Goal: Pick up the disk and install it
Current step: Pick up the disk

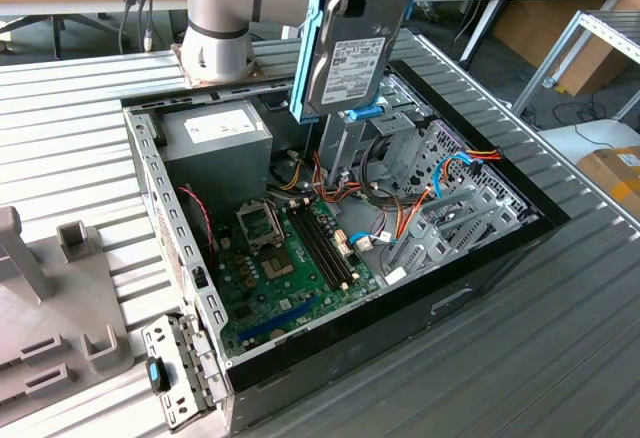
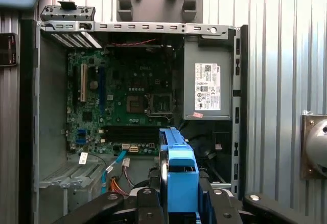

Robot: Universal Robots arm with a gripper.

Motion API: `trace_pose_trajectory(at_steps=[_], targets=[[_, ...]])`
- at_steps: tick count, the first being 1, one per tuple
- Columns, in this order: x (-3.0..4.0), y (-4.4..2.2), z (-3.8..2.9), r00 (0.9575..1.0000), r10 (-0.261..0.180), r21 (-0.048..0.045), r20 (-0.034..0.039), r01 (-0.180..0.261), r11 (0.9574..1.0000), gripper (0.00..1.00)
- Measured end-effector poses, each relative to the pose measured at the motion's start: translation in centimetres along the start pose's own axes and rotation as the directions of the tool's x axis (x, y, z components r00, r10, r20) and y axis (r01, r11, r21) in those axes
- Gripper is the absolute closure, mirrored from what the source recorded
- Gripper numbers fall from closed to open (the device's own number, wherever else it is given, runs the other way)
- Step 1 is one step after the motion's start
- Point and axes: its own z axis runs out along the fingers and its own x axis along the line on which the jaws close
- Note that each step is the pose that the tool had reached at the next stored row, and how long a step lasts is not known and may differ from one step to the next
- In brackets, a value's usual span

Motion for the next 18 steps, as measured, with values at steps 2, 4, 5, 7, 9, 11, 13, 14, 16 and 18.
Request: trace_pose_trajectory(at_steps=[2,4,5,7,9,11,13,14,16,18], targets=[[1.4,-0.8,-0.06,1.0,0.0,0.0,0.0,0.0,1.0,0.64],[1.44,-0.84,-0.06,1.0,0.0,-0.0001,-0.0001,0.0,1.0,0.64],[1.46,-0.86,-0.06,1.0,0.0,0.0,-0.0001,0.0,1.0,0.64],[1.46,-0.87,-0.06,1.0,0.0,-0.0001,-0.0001,0.0,1.0,0.64],[1.47,-0.88,-0.06,1.0,0.0,-0.0001,0.0,0.0,1.0,0.64],[1.6,-0.91,-0.07,1.0,0.0,0.0,-0.0001,0.0,1.0,0.64],[2.1,-1.01,-0.08,1.0,0.0,0.0,-0.0001,0.0,1.0,0.64],[2.44,-1.06,-0.09,1.0,0.0,-0.0001,0.0,0.0,1.0,0.64],[2.77,-1.11,-0.1,1.0,0.0,-0.0001,-0.0001,0.0,1.0,0.64],[3.39,-1.18,-0.11,1.0,0.0,0.0,0.0,0.0,1.0,0.64]])
